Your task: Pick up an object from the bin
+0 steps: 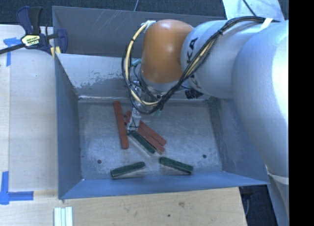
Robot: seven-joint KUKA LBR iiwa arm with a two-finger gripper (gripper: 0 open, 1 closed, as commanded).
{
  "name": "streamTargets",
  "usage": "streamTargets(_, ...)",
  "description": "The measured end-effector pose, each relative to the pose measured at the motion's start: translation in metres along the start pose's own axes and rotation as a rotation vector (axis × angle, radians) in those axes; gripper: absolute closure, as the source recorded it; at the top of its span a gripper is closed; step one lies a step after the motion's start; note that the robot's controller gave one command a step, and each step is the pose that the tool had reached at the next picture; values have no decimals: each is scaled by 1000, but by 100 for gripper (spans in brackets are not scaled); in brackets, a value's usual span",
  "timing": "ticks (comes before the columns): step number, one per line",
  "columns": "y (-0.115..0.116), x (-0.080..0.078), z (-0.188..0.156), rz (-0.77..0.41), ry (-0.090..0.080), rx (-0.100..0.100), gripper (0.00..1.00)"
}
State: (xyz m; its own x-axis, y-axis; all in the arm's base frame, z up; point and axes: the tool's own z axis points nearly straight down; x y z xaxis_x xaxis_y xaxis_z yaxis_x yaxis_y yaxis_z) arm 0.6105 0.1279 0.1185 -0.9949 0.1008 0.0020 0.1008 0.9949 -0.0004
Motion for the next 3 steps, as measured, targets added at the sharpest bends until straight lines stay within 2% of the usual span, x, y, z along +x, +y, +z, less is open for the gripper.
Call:
streamTargets(1,-12,0,-22,75,-8,-2,0)
streamTargets(2,-7,8,29,292,-9,-4,0)
streamTargets(3,-12,11,43,262,-5,-9,100)
